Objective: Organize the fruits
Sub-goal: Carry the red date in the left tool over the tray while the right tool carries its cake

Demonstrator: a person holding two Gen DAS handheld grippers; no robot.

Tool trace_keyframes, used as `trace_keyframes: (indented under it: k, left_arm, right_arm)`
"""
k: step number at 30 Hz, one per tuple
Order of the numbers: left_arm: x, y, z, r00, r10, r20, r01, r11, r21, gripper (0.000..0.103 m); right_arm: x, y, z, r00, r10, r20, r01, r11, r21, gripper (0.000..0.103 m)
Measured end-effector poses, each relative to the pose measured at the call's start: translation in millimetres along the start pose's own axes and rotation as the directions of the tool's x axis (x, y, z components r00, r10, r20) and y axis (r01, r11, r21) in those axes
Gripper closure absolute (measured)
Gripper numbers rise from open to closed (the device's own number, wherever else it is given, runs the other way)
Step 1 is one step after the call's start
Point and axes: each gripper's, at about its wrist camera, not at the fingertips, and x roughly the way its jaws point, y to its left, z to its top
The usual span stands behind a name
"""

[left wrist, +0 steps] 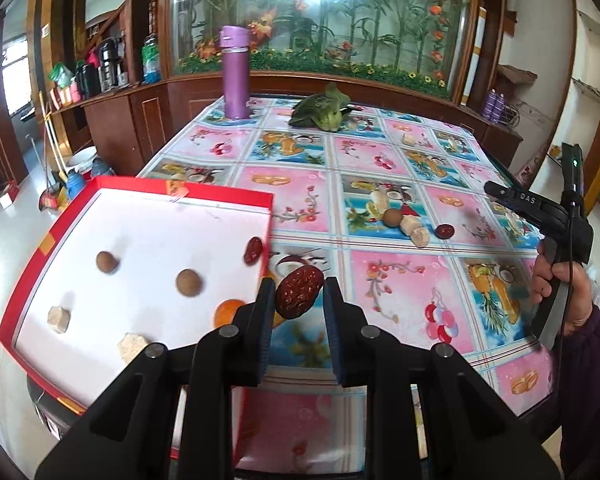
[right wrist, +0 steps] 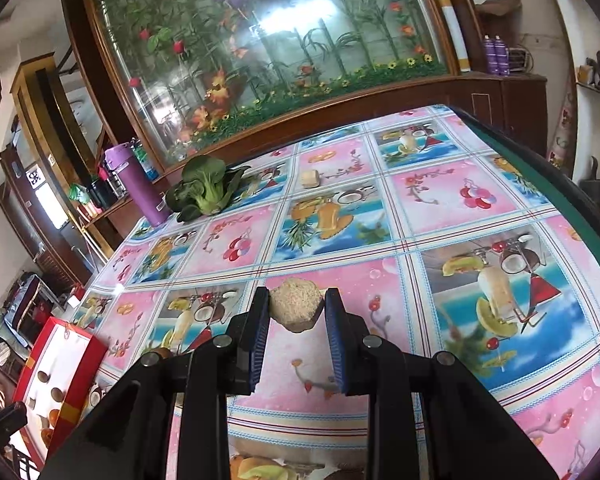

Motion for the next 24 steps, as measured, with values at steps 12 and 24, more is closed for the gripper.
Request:
trace_keyframes:
  k: [12, 24]
  left_arm:
    - [-24, 85, -6, 0.990, 0.134, 0.046, -0.129, 0.986, -0.103, 0.077]
    - [-45, 173, -32, 0.951, 0.307, 0.029, -0.294, 0.931, -0.218, 0.077]
  right_arm:
    - [-15, 70, -9, 0.991, 0.135, -0.016, -0.135, 0.990, -0.049, 0.076]
    - [-3, 287, -79, 0.843, 0.463, -0.273, -0.523, 0.825, -0.216, 0.077]
